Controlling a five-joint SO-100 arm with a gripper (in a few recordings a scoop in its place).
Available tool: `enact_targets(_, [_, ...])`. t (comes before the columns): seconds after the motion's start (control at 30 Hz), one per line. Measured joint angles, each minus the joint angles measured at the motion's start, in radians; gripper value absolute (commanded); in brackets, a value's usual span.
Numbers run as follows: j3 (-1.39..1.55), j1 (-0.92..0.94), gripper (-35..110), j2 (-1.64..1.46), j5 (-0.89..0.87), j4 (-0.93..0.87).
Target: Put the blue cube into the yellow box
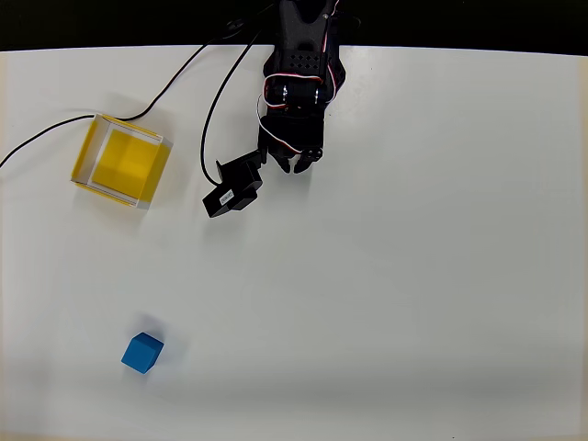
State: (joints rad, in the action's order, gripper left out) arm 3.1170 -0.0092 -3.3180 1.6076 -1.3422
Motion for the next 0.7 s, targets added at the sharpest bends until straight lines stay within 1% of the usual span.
enact_targets(0.4, [0.0, -0.002, 2, 0.0, -0.009, 0.0])
enact_targets(0.53, [0.0, 0.011, 12, 0.002, 0.008, 0.023])
enact_targets(0.6, [-0.005, 0.044, 20, 0.046, 0.009, 0.078])
enact_targets(0.7, [-0.048, 0.106, 28, 0.198, -0.008, 0.206])
